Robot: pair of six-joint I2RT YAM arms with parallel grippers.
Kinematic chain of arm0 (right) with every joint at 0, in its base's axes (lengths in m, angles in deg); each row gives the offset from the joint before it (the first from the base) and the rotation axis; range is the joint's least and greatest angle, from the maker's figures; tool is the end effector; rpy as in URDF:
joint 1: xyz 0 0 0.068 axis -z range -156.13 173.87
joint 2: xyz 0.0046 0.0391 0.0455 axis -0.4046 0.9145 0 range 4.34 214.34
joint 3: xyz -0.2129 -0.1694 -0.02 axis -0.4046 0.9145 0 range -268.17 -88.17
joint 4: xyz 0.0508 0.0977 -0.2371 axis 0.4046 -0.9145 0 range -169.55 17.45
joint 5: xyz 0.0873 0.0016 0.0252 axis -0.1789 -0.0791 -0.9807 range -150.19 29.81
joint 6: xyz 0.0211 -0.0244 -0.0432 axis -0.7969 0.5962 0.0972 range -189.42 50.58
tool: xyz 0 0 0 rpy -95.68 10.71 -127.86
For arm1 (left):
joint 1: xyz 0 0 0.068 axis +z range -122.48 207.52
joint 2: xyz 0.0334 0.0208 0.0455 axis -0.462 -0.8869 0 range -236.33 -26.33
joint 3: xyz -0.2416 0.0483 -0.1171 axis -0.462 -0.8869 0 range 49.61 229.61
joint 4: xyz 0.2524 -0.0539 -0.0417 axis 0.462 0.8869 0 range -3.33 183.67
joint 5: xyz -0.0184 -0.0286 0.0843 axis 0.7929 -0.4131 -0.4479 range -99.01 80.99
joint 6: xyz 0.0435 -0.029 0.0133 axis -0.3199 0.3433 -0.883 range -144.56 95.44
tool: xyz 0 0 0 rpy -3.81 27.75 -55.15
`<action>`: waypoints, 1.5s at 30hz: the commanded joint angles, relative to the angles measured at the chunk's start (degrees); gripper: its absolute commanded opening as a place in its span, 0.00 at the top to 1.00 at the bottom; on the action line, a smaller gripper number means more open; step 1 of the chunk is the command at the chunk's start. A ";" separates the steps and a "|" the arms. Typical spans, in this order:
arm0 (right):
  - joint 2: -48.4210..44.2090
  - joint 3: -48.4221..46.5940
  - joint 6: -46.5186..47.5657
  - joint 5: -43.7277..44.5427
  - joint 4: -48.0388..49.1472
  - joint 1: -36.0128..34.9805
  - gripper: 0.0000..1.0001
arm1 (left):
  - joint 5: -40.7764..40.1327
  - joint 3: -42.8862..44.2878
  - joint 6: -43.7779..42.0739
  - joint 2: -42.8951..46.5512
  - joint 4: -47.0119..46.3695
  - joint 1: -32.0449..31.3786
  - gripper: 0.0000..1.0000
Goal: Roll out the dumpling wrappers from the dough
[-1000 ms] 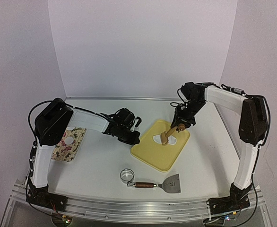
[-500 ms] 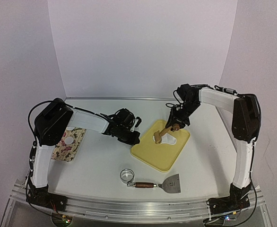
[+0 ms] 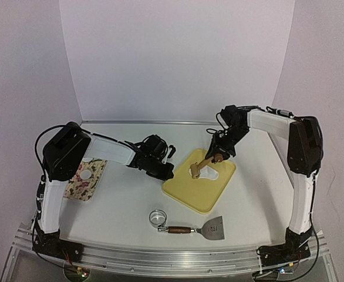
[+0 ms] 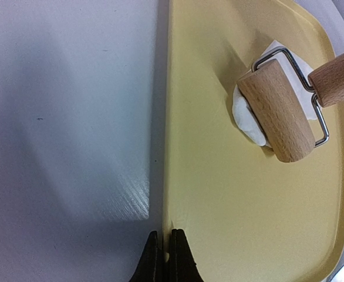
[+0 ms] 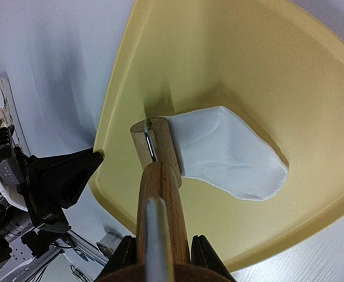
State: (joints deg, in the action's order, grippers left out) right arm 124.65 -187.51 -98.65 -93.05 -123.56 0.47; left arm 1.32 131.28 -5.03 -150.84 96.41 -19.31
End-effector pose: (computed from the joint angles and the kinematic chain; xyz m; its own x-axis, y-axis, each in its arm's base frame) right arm 0.3920 0.1907 0.2110 -0.9997 0.0145 -0.0181 0.0007 0.7989 0.6014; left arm 0.3075 -0.3371 0.1219 -0.7769 0.3474 -0.5251 0.5648 0.7531 -0.3373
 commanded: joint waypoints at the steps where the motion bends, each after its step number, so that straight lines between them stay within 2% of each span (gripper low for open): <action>1: 5.70 1.03 0.14 5.57 0.11 -1.15 1.00 | 0.92 -2.97 0.51 -3.96 10.72 -0.96 1.00; 10: 7.45 0.48 -0.32 7.63 0.11 -2.74 1.00 | 1.51 -2.27 0.54 -4.51 10.72 -0.95 1.00; 17: 3.27 4.44 -2.56 13.54 -2.50 -1.79 1.00 | 0.23 -5.77 4.03 -3.13 10.22 0.73 1.00; 24: -2.44 15.63 -3.18 16.19 -2.61 3.17 1.00 | -1.09 -8.93 4.31 -1.09 9.92 2.37 1.00; 36: -7.68 23.10 0.69 18.95 -2.78 12.39 1.00 | -1.43 -8.11 3.99 -1.00 10.33 2.88 1.00; 41: -7.05 22.70 1.38 16.36 -2.28 12.61 1.00 | -0.64 -7.68 2.43 -0.93 10.18 2.85 1.00; 45: -4.01 19.24 1.17 13.86 -1.61 9.70 1.00 | 0.44 -6.35 0.72 -1.40 10.19 2.34 1.00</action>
State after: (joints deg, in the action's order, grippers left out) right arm 113.04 -169.16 -99.27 -94.52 -118.00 12.50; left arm 3.51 126.86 -2.31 -149.38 91.11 -18.17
